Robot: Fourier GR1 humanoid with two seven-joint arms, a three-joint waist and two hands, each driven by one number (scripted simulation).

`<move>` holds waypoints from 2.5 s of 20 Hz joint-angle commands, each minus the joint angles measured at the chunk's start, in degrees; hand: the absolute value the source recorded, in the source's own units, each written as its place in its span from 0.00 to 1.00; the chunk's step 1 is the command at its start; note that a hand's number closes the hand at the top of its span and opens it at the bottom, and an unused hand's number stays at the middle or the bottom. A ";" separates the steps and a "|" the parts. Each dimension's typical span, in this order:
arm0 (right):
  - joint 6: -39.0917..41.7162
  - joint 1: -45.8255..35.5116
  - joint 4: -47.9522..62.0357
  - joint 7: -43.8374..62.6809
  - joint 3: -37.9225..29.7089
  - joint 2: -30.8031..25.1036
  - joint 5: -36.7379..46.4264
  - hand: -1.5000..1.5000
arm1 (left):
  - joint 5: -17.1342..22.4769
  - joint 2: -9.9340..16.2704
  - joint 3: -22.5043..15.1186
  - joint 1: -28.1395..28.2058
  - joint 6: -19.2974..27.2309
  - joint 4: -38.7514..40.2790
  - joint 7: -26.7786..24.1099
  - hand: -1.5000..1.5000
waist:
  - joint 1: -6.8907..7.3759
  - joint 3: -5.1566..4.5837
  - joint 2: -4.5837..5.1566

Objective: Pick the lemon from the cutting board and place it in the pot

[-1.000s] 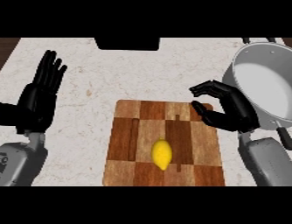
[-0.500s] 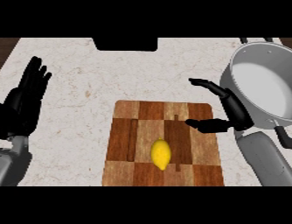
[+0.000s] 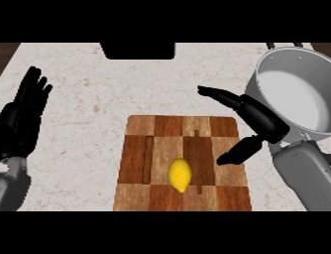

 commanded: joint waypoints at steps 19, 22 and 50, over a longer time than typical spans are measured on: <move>22.84 -1.05 -14.69 42.79 15.91 14.39 12.04 0.00 | -2.65 -1.81 4.08 1.27 -4.49 -0.64 -0.08 0.50 | 0.10 0.09 0.26; 23.42 -1.40 -10.19 40.03 14.94 14.63 16.00 0.00 | -5.38 -5.76 1.31 3.56 -2.80 -2.48 -0.38 0.50 | 0.25 0.10 0.31; 16.02 4.33 6.89 17.11 15.73 16.40 39.50 1.00 | -8.65 -8.22 8.32 0.45 -7.87 -5.06 5.42 0.50 | 0.35 0.12 0.32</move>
